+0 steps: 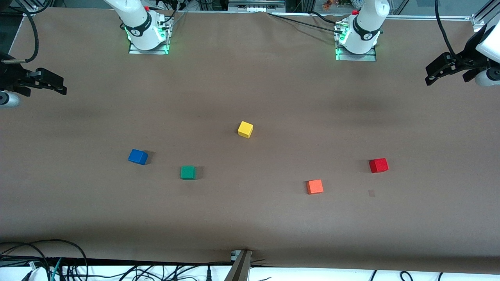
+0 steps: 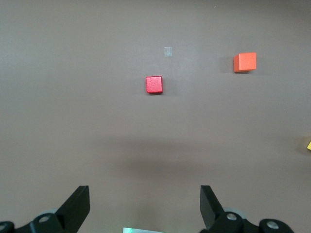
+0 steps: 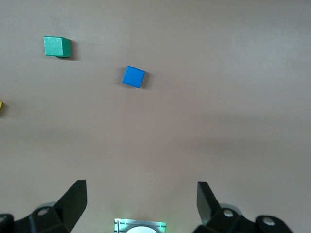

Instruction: Pass red block to right arm, stack on blue

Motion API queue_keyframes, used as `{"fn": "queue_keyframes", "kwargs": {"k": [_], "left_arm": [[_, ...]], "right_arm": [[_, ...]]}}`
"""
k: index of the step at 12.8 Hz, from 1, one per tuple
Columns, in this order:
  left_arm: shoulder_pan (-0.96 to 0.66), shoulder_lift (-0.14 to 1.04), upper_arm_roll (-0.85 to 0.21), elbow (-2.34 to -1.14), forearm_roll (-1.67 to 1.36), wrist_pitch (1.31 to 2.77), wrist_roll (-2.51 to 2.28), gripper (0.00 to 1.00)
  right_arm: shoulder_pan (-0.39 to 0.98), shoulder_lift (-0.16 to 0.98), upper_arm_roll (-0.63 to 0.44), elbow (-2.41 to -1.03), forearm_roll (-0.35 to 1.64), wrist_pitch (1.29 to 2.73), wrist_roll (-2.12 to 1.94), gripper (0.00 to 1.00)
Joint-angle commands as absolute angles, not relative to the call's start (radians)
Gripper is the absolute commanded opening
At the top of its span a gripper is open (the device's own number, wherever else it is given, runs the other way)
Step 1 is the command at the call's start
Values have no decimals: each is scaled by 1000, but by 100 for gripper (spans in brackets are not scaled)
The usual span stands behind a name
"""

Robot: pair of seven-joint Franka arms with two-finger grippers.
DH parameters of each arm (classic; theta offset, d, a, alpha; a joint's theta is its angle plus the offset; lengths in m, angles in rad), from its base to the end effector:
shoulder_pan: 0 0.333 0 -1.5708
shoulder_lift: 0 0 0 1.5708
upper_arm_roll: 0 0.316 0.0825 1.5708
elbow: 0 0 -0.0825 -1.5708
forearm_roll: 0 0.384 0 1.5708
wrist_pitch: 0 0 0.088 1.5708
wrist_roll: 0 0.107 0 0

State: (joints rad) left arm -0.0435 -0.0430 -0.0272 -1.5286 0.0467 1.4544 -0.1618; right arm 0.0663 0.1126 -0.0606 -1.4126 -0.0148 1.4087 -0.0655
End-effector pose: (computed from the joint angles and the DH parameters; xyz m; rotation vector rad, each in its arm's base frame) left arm 0.5281 -0.0323 0.6576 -3.0869 -0.1480 0.0394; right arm 0.5722 0.0037 0.6213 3.1163 0.1086 -0.1824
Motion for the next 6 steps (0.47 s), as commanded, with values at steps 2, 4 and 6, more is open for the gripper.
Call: {"fn": "queue_keyframes", "kwargs": {"k": [2,4,6], "left_arm": [[-49,-57,-26,-1539,54,1436,-158,100],[-55,-51,-26,-1539,57,1439,-158,100],[-54,-51,-26,-1539,55,1436,-158,100]], "right_arm": [[60,124,-57,-1385,-21,1404,-77,100],[60,124,-57,-1385,-21,1404,-75,100],[61,124,-57,-1387,-21,1404,-75,100]]}}
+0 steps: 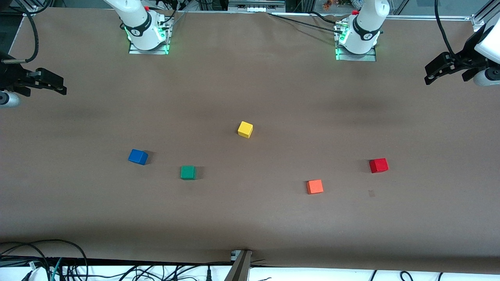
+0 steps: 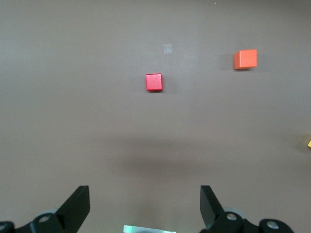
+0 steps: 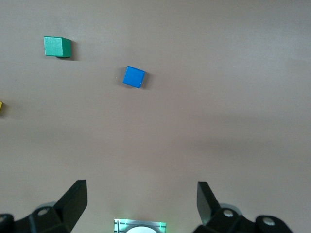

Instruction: Pass red block to right arm, stack on blue

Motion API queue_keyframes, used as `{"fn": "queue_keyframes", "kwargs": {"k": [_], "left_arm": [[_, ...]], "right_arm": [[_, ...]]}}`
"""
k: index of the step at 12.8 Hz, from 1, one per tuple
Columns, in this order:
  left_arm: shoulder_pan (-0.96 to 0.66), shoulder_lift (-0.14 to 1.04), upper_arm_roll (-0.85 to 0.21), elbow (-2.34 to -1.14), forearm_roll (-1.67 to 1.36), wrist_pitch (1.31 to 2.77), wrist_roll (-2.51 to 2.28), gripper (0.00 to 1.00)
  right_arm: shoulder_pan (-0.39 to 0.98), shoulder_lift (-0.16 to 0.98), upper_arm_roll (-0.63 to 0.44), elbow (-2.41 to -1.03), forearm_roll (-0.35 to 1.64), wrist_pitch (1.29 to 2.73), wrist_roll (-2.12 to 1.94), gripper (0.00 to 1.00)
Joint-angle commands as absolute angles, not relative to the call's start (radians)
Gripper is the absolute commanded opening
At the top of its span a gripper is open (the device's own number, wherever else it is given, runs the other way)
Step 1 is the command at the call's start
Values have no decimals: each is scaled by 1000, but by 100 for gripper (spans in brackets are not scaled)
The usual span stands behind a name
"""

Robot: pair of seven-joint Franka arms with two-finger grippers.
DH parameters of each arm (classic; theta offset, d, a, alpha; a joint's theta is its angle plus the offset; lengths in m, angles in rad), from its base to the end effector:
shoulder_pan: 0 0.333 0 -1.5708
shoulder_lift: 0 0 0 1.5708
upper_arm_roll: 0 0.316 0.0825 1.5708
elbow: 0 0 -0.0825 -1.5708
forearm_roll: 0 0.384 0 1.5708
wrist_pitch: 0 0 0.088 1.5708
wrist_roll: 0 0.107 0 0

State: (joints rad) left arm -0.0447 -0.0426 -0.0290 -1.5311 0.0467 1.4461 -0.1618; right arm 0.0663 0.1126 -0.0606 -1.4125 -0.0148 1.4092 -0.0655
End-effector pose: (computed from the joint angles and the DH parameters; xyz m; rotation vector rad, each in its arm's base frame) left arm 0.5272 -0.0338 0.6555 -3.0854 -0.1435 0.0564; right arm 0.5723 0.0037 0.6214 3.1164 0.1086 -0.1815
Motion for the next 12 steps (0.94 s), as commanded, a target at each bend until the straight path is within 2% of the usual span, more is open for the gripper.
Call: {"fn": "queue_keyframes", "kwargs": {"k": [1,12], "left_arm": [[-55,-51,-26,-1542,55,1431,-158,100],[-38,2,-15,-1540,71,1468,-158,100]], "right_arm": [[61,124,-57,-1385,-21,1404,-75,100],[61,124,-57,-1385,-21,1404,-72,100]]}}
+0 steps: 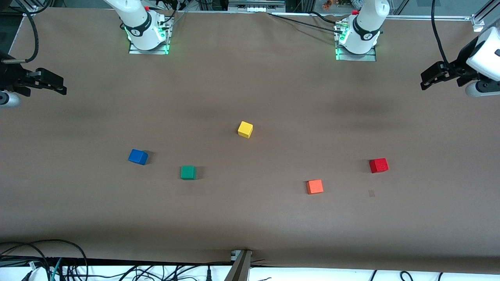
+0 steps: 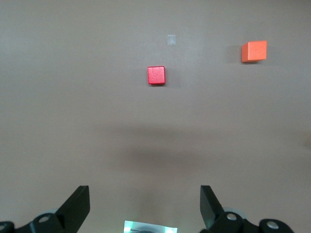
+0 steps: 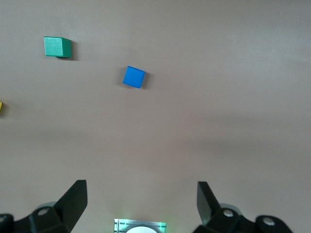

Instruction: Pass red block to right arm, stack on blue

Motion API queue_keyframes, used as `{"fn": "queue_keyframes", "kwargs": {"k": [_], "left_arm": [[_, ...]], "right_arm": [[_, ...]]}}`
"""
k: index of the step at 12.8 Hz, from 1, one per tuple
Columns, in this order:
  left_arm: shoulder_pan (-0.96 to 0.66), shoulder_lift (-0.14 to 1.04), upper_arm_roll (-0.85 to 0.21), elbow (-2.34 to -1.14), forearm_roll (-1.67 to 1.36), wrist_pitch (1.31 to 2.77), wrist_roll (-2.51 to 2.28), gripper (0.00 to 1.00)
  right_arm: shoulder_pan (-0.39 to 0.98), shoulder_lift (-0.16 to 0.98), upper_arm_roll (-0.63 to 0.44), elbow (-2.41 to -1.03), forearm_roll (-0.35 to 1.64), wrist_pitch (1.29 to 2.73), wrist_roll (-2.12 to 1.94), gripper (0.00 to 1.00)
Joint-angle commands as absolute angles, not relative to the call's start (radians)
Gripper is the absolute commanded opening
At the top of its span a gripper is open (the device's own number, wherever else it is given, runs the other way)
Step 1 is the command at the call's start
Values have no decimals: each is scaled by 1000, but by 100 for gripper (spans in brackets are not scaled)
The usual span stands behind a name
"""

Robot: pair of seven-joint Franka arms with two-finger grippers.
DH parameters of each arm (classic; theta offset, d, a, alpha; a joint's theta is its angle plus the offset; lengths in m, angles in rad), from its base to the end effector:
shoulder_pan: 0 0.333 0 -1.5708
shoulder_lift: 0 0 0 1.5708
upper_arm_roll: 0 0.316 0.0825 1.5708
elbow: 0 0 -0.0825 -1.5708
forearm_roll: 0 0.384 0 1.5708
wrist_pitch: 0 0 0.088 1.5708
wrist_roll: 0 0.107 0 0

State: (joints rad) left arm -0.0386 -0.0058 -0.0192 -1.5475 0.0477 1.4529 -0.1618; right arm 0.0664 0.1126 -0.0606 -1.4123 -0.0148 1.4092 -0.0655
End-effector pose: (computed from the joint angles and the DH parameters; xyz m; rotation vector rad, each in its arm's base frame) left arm 0.5397 -0.0257 0.6289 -3.0774 -0.1656 0.1280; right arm 0.5723 0.0037 0.6215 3.1164 0.1087 -0.1812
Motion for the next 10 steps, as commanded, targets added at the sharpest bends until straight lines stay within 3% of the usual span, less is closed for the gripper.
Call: {"fn": "queue_keyframes", "kwargs": {"k": [1,6,10], "left_arm": [[-38,3,-15,-1542,71,1485,-158,100],[21,52,-14,-1540,61,1583,-153,100],[28,48,-23,-1540,55,1575,-156,100]], "right_arm": [[60,124,-57,-1385,-21,1404,-74,100],[60,124,-57,-1385,-21,1404,-68,100],[60,124,-57,-1385,-20,1404,-66,100]]}}
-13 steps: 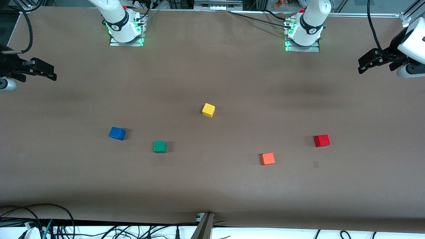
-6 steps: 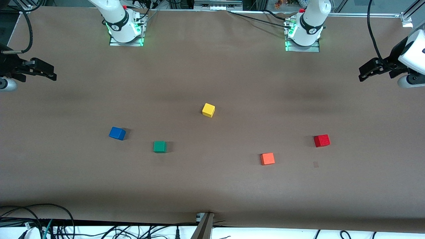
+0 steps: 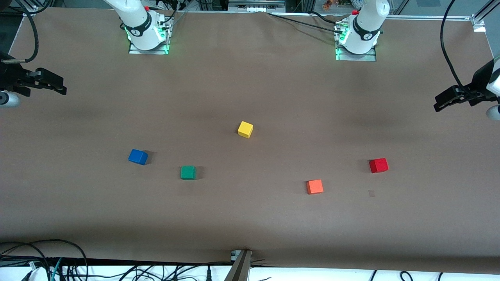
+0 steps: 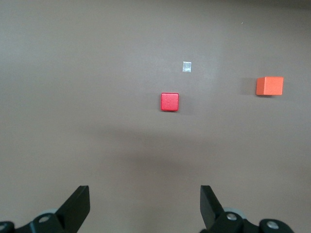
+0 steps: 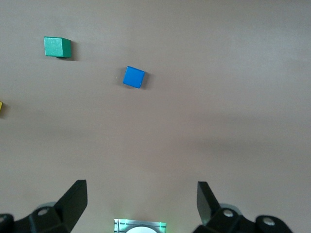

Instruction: Pass red block to right arm, stack on blue

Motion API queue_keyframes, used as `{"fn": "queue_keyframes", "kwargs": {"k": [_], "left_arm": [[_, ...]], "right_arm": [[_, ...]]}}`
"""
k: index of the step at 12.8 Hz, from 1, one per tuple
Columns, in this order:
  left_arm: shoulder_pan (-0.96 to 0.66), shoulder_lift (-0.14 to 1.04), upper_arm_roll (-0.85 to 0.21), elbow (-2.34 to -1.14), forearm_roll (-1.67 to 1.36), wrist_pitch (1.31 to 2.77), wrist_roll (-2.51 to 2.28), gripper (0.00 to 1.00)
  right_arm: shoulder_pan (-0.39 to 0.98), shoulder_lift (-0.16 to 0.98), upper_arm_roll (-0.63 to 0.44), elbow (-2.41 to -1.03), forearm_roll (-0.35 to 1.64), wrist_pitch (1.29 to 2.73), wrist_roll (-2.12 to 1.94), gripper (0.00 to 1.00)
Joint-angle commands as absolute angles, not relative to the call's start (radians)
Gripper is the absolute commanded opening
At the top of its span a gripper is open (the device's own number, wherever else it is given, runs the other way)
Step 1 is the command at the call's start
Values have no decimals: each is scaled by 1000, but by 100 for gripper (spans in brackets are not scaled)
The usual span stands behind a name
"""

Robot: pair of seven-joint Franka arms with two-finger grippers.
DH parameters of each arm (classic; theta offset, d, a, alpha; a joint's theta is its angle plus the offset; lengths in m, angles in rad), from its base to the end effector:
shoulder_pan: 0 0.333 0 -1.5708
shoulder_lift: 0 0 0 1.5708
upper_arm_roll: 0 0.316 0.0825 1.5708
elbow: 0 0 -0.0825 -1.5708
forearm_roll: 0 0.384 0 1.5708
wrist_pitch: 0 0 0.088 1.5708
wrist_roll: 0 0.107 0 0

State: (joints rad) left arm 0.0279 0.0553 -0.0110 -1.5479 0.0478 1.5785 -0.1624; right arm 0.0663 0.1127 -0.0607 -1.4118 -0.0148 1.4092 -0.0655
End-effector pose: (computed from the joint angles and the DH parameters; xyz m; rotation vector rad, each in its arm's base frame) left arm 0.5715 0.0149 0.6050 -3.0803 -0.2754 0.0328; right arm 0.5723 0.0036 0.6216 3.1164 0.1084 -0.1806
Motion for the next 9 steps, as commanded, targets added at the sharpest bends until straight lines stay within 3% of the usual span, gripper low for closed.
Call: {"fn": "queue_keyframes", "kwargs": {"k": [1,9], "left_arm": [[28,45,-23,-1537,54,1577,-153,100],[70,28,-12,-1531,-63,1529,-144,100]], "right_arm": [[60,124,-57,-1385,-21,1404,-67,100],[60,124,-57,-1385,-20,1404,-64,100]]}}
